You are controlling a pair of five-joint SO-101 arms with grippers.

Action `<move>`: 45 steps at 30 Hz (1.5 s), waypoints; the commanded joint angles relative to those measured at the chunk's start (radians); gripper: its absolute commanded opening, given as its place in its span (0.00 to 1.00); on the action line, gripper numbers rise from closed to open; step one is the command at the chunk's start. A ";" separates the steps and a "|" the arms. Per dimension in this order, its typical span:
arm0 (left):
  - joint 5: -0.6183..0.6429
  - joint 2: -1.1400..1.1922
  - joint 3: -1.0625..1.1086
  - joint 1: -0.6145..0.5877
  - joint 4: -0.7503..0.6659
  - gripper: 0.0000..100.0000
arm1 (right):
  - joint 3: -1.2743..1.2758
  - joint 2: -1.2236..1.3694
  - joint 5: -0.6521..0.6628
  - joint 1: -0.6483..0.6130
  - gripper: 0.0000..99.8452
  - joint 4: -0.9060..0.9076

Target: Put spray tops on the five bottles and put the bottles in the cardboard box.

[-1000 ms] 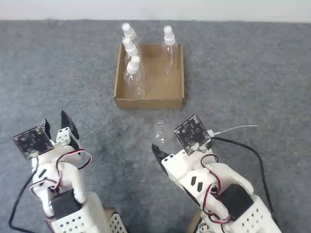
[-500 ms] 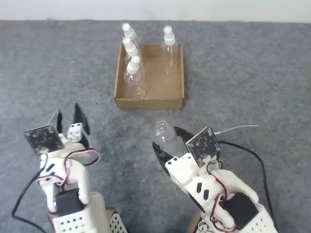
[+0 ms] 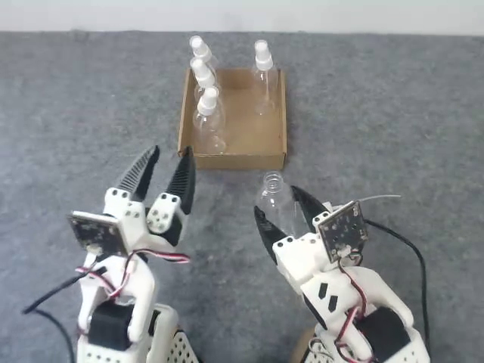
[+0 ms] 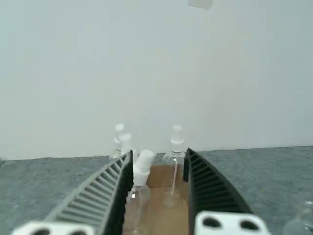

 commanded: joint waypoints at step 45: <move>-0.115 -0.006 0.154 0.442 0.044 0.16 | 0.178 -0.015 0.284 -0.091 0.08 -0.176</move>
